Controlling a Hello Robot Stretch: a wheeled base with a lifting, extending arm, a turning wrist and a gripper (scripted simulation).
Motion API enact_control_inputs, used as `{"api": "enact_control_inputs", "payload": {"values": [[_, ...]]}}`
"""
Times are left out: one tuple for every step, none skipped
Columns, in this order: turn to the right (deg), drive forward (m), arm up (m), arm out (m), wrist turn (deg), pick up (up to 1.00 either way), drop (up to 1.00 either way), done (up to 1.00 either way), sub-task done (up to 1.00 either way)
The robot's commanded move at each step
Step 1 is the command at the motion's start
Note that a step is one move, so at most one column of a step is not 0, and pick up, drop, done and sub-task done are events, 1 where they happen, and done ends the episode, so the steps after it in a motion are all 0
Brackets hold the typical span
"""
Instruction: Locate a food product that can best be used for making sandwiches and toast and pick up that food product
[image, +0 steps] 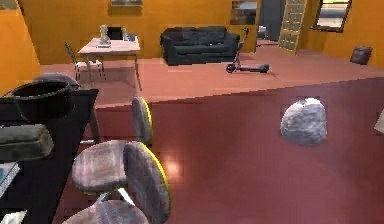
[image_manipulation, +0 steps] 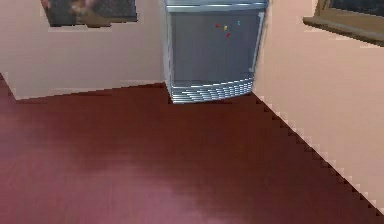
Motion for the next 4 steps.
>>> {"api": "enact_control_inputs", "payload": {"values": [[-36.0, 0.00, 0.00, 0.00, 0.0, 0.00, 0.00, 0.00, 0.00], [0.0, 0.25, 0.00, 0.00, 0.0, 0.00, 0.00, 0.00, 0.00], [-45.0, 0.00, 0.00, 0.00, 0.0, 0.00, 0.00, 0.00, 0.00], [-45.0, 0.00, 0.00, 0.00, 0.0, 0.00, 0.00, 0.00, 0.00]]}}
